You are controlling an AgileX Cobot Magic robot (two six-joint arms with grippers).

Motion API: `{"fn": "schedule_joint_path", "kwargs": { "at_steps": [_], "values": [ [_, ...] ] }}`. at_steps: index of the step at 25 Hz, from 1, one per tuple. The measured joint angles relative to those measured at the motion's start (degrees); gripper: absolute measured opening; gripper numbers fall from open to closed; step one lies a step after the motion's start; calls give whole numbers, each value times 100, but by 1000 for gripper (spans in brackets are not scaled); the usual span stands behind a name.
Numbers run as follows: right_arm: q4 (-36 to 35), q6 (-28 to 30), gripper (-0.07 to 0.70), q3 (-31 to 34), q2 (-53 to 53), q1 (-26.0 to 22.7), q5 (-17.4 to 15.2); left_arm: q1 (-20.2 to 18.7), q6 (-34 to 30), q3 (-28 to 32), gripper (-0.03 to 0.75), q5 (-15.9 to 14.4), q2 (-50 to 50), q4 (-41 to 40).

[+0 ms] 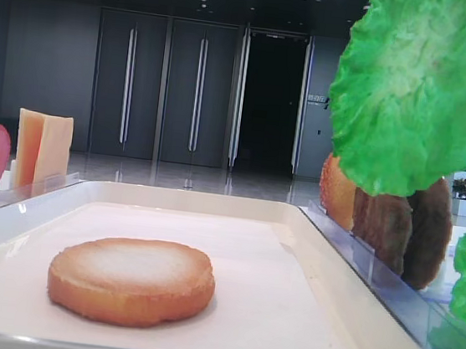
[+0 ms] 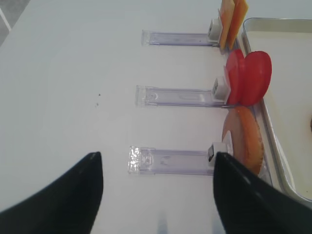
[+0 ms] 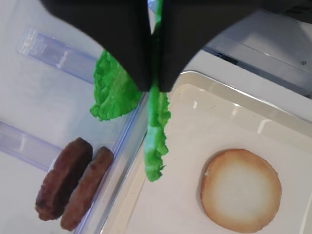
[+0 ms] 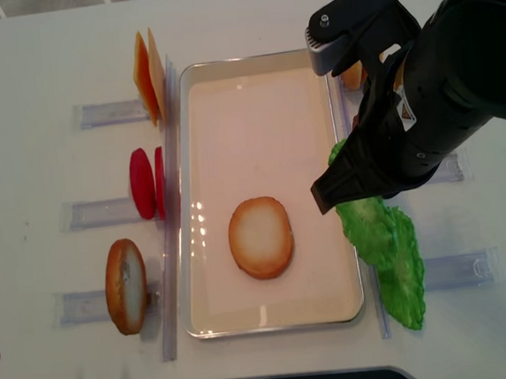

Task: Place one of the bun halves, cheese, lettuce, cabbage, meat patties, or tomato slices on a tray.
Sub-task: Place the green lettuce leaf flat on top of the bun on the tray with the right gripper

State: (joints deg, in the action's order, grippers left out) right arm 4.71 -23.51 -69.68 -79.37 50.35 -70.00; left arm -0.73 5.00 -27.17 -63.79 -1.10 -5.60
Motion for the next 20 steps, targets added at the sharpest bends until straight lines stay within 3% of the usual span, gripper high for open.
{"fn": "schedule_joint_path", "kwargs": {
  "at_steps": [3,8,16,20],
  "values": [
    [-129,0,35,0,0,-73,0,0,0,0,535,0,0,0],
    [-1113,417,35,95,0,-642,63,0,0,0,535,0,0,0],
    [-2549,1335,35,699,0,-1341,1039,0,0,0,535,0,0,0],
    [-3713,2194,35,1055,0,-1637,1655,0,0,0,535,0,0,0]
  ]
}}
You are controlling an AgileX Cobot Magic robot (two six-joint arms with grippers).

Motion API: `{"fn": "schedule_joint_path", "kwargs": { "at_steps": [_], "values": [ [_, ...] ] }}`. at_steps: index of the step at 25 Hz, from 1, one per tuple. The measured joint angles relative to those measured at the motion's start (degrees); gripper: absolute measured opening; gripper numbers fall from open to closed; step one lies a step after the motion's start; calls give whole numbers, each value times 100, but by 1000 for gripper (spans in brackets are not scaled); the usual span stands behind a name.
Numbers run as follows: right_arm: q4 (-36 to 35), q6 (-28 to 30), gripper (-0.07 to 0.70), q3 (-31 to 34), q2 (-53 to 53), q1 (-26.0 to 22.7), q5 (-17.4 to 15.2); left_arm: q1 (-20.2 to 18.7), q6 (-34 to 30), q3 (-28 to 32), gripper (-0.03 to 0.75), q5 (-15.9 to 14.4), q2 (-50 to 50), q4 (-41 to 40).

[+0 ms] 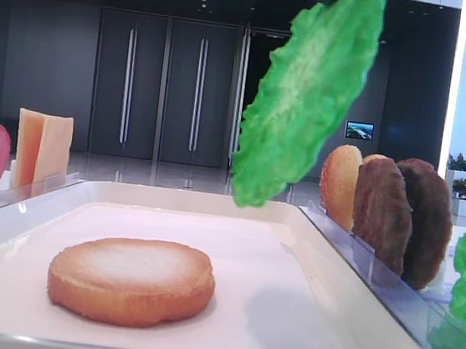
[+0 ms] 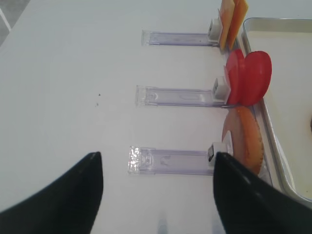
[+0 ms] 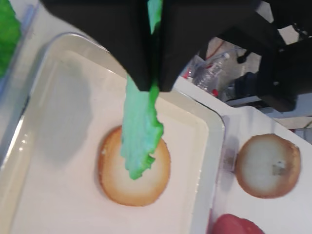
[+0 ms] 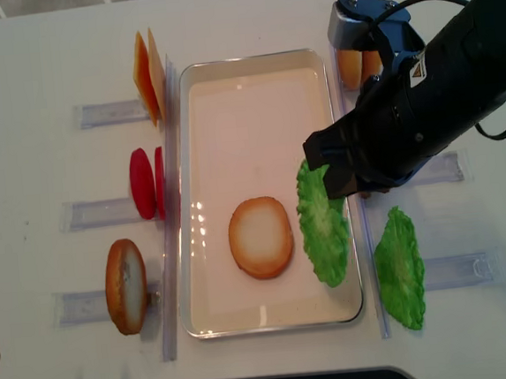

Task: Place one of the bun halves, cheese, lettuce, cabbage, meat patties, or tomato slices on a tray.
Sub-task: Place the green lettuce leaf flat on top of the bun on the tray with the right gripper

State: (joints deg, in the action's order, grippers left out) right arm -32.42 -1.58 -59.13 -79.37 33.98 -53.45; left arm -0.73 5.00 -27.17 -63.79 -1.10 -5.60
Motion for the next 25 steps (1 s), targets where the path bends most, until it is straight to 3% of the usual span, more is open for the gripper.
{"fn": "schedule_joint_path", "kwargs": {
  "at_steps": [5,8,15,25],
  "values": [
    [-1212,909,35,338,-12,-87,425,0,0,0,535,0,0,0],
    [-1769,1348,35,396,-55,-87,527,0,0,0,535,0,0,0],
    [-3891,2813,35,455,-496,15,741,0,0,0,535,0,0,0],
    [-4459,3472,34,469,-1091,557,1150,0,0,0,535,0,0,0]
  ]
}}
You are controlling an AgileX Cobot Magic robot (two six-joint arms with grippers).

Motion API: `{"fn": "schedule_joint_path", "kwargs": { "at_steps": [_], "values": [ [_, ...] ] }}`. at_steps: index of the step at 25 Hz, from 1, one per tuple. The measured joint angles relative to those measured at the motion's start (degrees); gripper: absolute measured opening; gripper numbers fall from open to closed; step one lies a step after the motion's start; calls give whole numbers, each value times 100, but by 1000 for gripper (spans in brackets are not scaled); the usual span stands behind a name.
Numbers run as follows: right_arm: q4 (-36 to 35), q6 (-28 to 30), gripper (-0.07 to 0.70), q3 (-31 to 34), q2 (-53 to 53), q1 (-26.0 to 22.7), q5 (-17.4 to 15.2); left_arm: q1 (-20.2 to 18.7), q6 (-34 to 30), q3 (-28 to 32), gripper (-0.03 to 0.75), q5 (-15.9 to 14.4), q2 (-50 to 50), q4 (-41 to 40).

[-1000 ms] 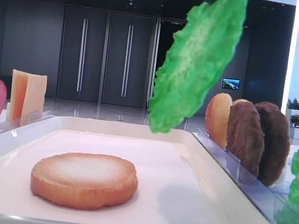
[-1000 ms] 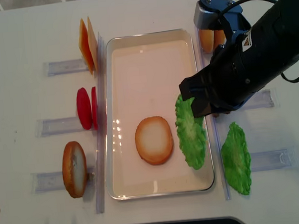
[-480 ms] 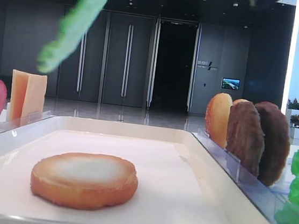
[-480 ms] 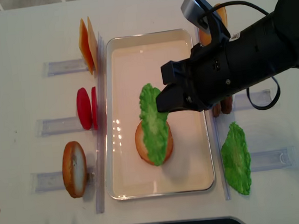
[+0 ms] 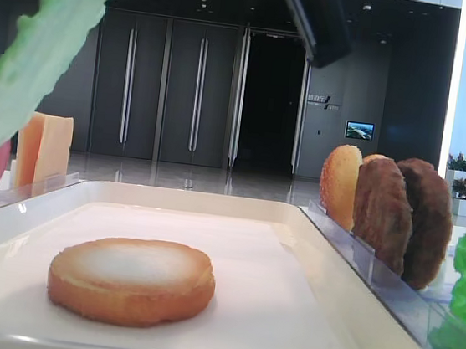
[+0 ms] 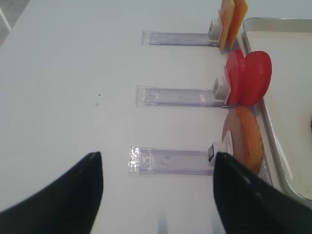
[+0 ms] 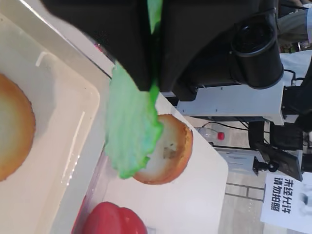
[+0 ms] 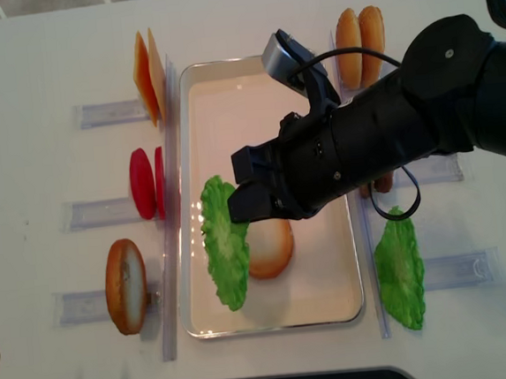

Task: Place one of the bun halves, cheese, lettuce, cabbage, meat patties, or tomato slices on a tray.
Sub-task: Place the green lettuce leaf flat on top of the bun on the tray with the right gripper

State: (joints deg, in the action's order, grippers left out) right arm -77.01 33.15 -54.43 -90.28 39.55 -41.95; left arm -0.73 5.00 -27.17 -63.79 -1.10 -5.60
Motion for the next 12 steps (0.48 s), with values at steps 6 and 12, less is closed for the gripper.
{"fn": "schedule_joint_path", "kwargs": {
  "at_steps": [6,12],
  "values": [
    [-850,786,34,0,-509,0,36,0,0,0,535,0,0,0],
    [-1080,1266,34,0,-878,-89,22,0,0,0,535,0,0,0]
  ]
}}
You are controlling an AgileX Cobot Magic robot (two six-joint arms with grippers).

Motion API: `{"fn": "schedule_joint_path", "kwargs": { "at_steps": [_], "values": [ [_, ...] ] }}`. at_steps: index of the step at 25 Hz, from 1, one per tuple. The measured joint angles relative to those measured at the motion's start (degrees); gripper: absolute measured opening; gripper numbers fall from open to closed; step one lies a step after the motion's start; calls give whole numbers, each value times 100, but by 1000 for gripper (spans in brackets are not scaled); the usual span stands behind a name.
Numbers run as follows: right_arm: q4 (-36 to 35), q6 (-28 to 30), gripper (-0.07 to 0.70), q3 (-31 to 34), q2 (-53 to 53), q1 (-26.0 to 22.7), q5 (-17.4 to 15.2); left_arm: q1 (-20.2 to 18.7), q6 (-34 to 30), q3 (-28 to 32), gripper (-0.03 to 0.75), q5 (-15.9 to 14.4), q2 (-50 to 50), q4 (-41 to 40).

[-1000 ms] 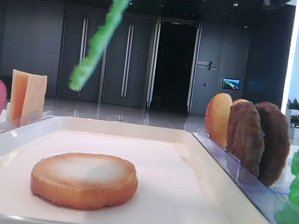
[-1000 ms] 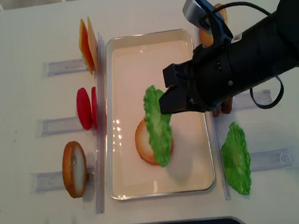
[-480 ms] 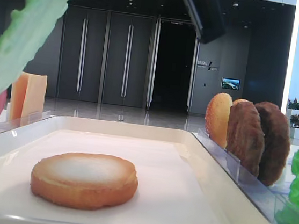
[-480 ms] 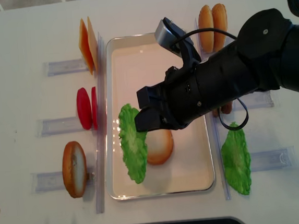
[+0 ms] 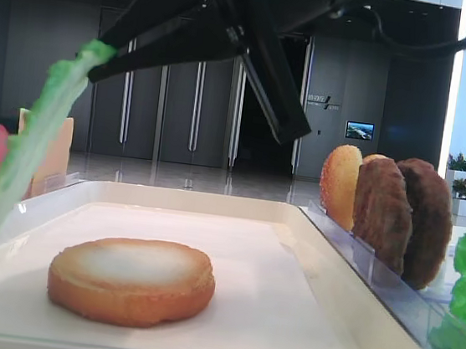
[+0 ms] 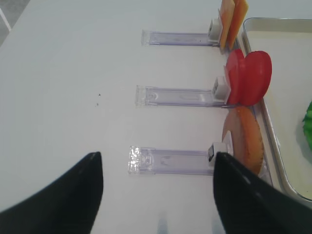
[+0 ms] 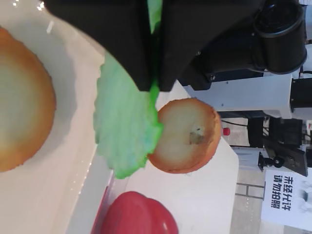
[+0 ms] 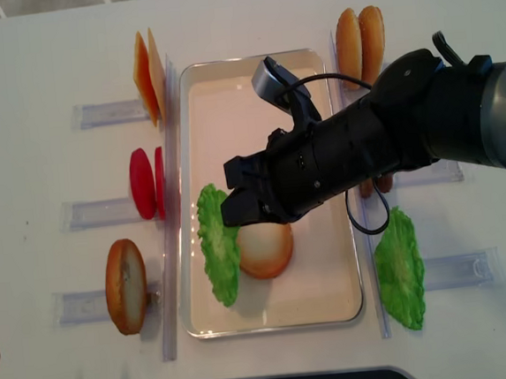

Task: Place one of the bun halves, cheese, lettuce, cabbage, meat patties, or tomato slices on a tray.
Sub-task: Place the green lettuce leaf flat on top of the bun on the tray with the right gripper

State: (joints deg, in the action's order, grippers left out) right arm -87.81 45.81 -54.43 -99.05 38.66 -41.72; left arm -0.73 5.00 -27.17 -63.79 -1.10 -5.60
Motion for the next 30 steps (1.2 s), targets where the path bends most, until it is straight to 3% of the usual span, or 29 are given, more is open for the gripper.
{"fn": "schedule_joint_path", "kwargs": {
  "at_steps": [7,30],
  "values": [
    [-26,232,34,0,-28,-257,-27,0,0,0,535,0,0,0],
    [-32,546,34,0,-269,-282,-177,0,0,0,535,0,0,0]
  ]
}}
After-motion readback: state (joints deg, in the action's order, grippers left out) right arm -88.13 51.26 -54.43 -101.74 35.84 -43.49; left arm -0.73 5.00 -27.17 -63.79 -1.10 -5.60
